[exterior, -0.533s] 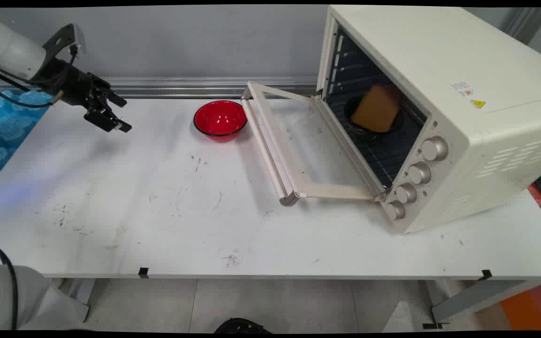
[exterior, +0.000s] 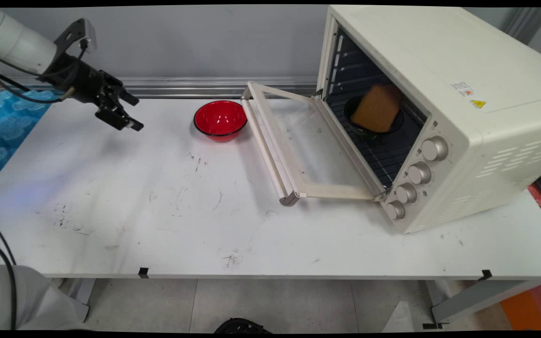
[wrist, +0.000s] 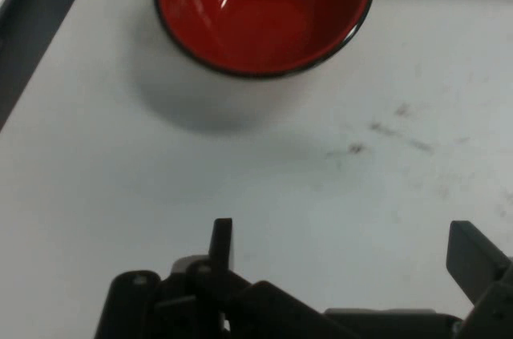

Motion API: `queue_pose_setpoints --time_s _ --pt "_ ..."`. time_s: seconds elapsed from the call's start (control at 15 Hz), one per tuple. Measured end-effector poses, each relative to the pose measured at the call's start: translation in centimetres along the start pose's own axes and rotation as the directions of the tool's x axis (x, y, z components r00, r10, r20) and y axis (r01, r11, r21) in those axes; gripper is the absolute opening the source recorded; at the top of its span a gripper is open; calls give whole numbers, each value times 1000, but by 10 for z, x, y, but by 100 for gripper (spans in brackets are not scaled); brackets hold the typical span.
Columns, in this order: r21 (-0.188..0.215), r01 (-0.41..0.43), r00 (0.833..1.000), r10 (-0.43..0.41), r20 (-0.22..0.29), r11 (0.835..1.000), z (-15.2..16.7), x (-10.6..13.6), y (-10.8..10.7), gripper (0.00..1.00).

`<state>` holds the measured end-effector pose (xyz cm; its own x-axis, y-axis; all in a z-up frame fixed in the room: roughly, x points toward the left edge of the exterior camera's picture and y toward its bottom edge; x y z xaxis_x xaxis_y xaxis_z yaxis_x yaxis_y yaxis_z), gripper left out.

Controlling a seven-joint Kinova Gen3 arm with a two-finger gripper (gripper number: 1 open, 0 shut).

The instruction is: Close the oven

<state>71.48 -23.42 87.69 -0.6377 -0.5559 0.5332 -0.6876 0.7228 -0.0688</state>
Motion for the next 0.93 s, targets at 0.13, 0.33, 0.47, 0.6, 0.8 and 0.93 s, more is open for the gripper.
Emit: queue_pose_setpoints --time_s 0.13,0.33,0.47,0.6,0.8,0.93 --pt "-13 0 1000 0 -15 1000 5 14 7 100" --pt "-33 6 999 -7 -41 999 16 36 17 100" --pt "-43 9 998 -11 -54 999 23 47 22 100" --pt "-57 11 997 -15 -71 998 35 60 29 100" --pt "-70 10 996 -16 -87 997 50 74 35 100" --pt "-82 6 995 -14 -99 997 66 85 41 100"
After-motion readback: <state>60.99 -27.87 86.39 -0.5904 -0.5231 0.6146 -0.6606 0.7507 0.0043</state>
